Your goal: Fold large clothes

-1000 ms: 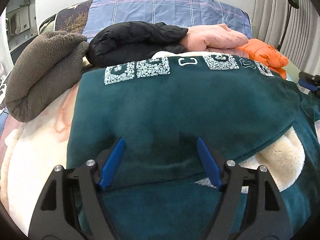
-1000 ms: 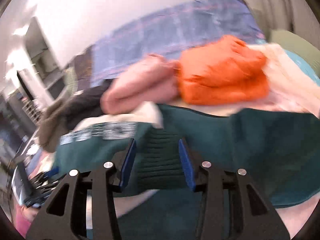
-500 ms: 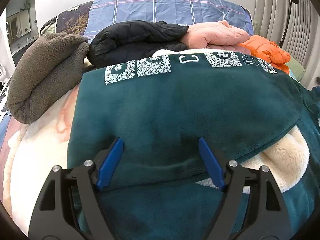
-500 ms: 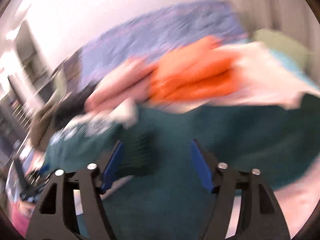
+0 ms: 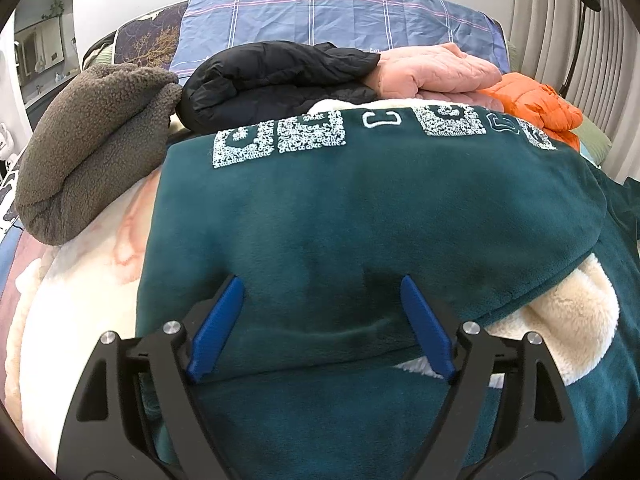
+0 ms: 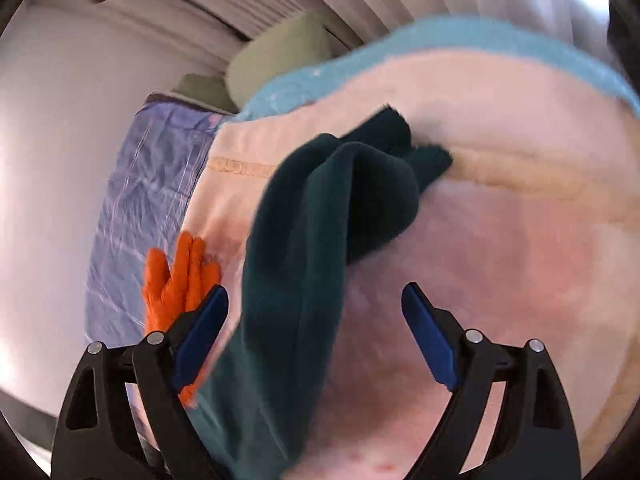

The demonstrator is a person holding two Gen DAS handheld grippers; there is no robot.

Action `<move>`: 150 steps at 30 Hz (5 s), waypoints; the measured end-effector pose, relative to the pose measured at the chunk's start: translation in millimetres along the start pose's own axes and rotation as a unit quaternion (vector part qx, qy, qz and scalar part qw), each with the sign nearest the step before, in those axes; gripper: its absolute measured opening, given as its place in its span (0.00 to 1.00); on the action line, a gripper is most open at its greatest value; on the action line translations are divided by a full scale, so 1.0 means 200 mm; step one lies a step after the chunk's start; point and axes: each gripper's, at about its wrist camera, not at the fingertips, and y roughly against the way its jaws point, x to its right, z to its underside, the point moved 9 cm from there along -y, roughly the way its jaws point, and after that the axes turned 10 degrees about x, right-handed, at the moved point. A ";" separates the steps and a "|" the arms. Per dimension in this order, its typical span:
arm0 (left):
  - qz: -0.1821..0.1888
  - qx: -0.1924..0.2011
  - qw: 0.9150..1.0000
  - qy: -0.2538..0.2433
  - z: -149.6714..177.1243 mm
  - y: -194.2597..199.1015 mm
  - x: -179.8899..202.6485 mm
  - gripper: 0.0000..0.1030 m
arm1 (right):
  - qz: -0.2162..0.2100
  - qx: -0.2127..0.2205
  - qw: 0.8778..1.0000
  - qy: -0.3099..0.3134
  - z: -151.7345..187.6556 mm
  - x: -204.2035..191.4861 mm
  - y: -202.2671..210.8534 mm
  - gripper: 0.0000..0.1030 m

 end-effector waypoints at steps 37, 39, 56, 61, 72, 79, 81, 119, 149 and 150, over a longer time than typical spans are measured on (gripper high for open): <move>0.218 0.099 0.943 0.232 -0.09 0.26 -0.20 0.85 | -0.344 -0.232 0.677 0.607 2.66 -1.01 0.73 0.65; 0.237 0.100 0.936 0.241 -0.10 0.27 -0.18 0.87 | -0.345 -0.226 0.681 0.605 2.66 -0.98 0.71 0.65; 0.214 0.180 0.948 0.150 -0.52 0.55 -0.14 0.14 | -0.387 -0.144 0.715 0.564 2.32 -1.08 0.87 0.72; 0.121 0.116 0.982 0.084 -0.26 0.32 -0.23 0.24 | -0.288 -0.184 0.733 0.588 2.36 -0.91 0.59 0.74; 0.132 0.098 0.982 0.093 -0.30 0.38 -0.22 0.77 | -0.291 -0.191 0.740 0.576 2.34 -0.88 0.58 0.74; 0.140 0.047 0.984 0.097 -0.31 0.15 -0.14 0.09 | -0.224 -0.104 0.809 0.534 1.86 -1.04 0.50 0.74; 0.172 0.056 0.977 0.114 -0.35 0.19 -0.14 0.03 | -0.179 -0.098 0.821 0.533 1.72 -1.05 0.35 0.74; 0.154 0.123 0.980 0.000 -0.46 0.48 -0.07 0.15 | -0.264 -0.126 0.708 0.643 2.38 -0.93 0.44 0.48; 0.055 0.035 0.998 -0.019 0.08 0.79 -0.30 0.73 | -0.206 -0.056 0.774 0.597 1.54 -0.40 0.88 0.82; 0.052 0.016 0.998 -0.012 0.18 0.82 -0.35 0.74 | -0.185 -0.064 0.791 0.579 1.46 -0.28 0.87 0.82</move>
